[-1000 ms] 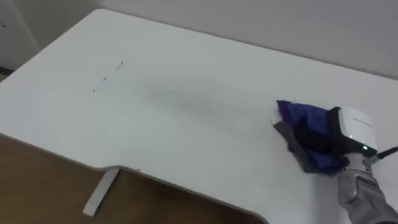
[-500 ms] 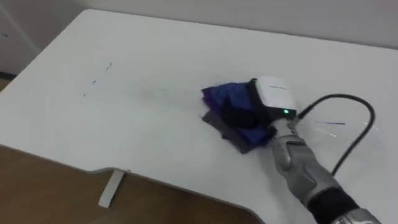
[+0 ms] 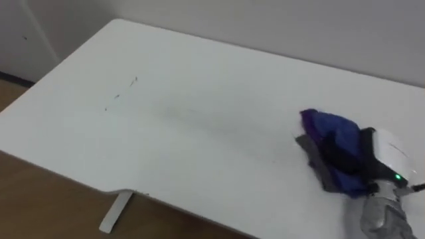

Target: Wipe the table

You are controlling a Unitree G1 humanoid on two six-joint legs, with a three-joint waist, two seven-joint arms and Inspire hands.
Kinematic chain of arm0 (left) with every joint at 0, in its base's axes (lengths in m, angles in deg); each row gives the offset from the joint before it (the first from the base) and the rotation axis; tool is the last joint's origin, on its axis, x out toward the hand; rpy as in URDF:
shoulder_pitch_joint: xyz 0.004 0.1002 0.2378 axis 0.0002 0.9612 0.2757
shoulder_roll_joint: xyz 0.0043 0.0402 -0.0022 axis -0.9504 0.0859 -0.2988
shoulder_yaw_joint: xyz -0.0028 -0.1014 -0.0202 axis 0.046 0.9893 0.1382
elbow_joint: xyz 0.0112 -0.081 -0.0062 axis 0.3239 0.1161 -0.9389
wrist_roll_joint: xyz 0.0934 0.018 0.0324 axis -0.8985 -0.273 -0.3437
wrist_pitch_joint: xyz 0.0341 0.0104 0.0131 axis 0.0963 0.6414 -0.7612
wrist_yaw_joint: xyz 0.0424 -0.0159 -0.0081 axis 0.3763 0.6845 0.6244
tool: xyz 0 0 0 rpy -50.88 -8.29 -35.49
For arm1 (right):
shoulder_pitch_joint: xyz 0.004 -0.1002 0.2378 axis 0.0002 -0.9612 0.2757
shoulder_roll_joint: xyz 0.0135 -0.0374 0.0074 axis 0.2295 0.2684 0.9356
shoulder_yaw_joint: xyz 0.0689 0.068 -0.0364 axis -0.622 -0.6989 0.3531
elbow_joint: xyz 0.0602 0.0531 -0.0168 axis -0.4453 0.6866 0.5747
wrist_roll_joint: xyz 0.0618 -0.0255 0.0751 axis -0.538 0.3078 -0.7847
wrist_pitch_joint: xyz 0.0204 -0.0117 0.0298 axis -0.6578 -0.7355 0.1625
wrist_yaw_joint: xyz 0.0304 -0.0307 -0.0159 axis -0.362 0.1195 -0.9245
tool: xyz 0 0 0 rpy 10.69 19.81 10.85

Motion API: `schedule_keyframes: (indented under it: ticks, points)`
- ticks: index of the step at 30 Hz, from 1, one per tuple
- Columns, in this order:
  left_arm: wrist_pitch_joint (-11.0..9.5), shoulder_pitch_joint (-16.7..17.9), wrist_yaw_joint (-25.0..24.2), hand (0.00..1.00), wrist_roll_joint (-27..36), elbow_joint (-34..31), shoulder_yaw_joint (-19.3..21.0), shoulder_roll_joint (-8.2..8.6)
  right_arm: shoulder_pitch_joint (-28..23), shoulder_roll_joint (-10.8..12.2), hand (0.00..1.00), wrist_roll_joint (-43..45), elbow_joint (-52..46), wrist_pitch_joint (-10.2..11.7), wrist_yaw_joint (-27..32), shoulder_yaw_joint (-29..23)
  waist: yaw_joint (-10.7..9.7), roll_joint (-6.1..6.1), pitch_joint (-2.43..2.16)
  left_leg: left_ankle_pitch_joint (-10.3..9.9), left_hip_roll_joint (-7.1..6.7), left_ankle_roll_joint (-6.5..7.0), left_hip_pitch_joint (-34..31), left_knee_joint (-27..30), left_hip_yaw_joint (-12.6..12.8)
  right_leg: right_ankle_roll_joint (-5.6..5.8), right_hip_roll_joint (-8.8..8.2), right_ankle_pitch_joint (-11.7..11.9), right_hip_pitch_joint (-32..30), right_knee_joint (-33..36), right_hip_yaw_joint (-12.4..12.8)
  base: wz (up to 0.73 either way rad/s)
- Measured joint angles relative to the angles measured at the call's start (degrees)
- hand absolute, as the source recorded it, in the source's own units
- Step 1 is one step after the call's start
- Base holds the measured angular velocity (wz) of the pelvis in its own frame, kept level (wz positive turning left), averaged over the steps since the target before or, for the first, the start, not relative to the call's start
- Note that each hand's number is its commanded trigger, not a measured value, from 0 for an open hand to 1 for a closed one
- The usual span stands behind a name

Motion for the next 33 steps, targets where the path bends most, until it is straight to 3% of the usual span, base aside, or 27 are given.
schedule_keyframes:
  ticks: [4,8,11,15,16,18,20,23,28,33]
  points:
    - [-1.44,-0.23,1.05,0.00,0.00,-0.07,-0.27,0.17,-1.48,-1.58,1.00,-4.12,2.73,0.05,0.71,-2.67,-2.35,-0.17,-0.24,-0.15,-0.05,0.17,1.23,-0.38,0.07,0.09,0.19,0.36,1.32,-0.33,0.04,0.00]
    - [-1.63,-0.22,1.11,0.00,-0.03,0.00,-0.28,0.59,-2.14,-3.11,1.00,-5.79,3.85,-0.72,1.86,-3.86,-2.54,0.28,-0.25,-0.16,-0.02,0.19,1.87,-0.52,0.39,0.06,0.18,0.37,1.67,-0.17,0.53,-0.06]
    - [-1.63,-0.30,1.51,0.00,0.03,0.00,-1.54,0.82,-1.78,-3.68,1.00,-6.65,3.67,-1.82,2.33,-3.69,-2.11,0.97,-0.24,-0.16,-0.02,0.19,1.93,-0.53,0.37,0.04,0.17,0.39,1.61,-0.02,0.68,-0.02]
    - [-1.60,0.26,0.41,0.00,0.07,-0.02,-3.29,1.05,1.84,-4.41,1.00,-6.61,3.23,-4.34,1.97,-3.09,-1.15,2.03,0.16,-0.21,-0.02,0.23,1.64,-0.78,0.34,-0.03,0.22,0.44,0.07,0.21,2.07,-0.15]
    - [-1.57,0.14,0.28,0.00,0.07,-0.01,-3.35,1.49,3.60,-4.94,1.00,-6.61,3.23,-4.99,1.92,-1.73,-0.53,2.29,0.11,-0.20,-0.02,0.25,1.37,-0.91,0.23,-0.29,0.29,0.62,-0.84,0.92,2.76,-0.28]
    - [-1.81,-0.23,-0.23,0.00,0.05,0.01,-4.31,1.59,6.01,-5.64,1.00,-6.57,3.23,-5.71,1.87,0.38,-0.08,3.14,0.62,-0.16,-0.07,0.29,1.33,-1.05,0.11,-0.39,0.30,0.83,-1.22,1.05,3.03,-0.13]
    - [-1.82,-0.13,-0.85,0.00,0.01,0.02,-4.93,1.74,7.35,-5.69,1.00,-6.50,2.08,-6.22,1.70,2.78,0.72,3.48,0.58,-0.08,-0.12,0.35,1.35,-1.50,0.12,-0.39,0.31,0.83,-1.61,1.08,3.24,-0.07]
    - [-1.58,-0.24,-2.16,0.00,0.00,-0.18,-5.40,2.53,7.63,-5.65,1.00,-4.11,-2.14,-6.63,0.52,6.55,2.89,3.29,0.66,-0.07,-0.18,0.36,0.80,-1.56,0.12,-0.40,0.27,0.83,-2.56,1.27,3.53,-0.05]
    - [-1.59,-0.40,-3.71,0.00,0.77,-0.53,-6.60,2.42,9.51,-4.68,1.00,4.02,-5.68,-6.37,-2.08,12.73,4.92,2.21,1.24,-0.08,-0.21,0.36,0.76,-1.49,-0.12,-0.39,0.26,0.82,-1.88,0.65,2.44,0.07]
    - [-1.60,-0.80,-4.57,0.00,1.29,-0.52,-8.21,2.26,10.14,-4.03,1.00,5.43,-5.68,-6.96,-2.53,15.09,5.61,1.47,1.06,-0.08,-0.19,0.36,0.87,-1.50,-0.07,-0.37,0.39,0.82,-1.18,-0.15,2.04,0.02]
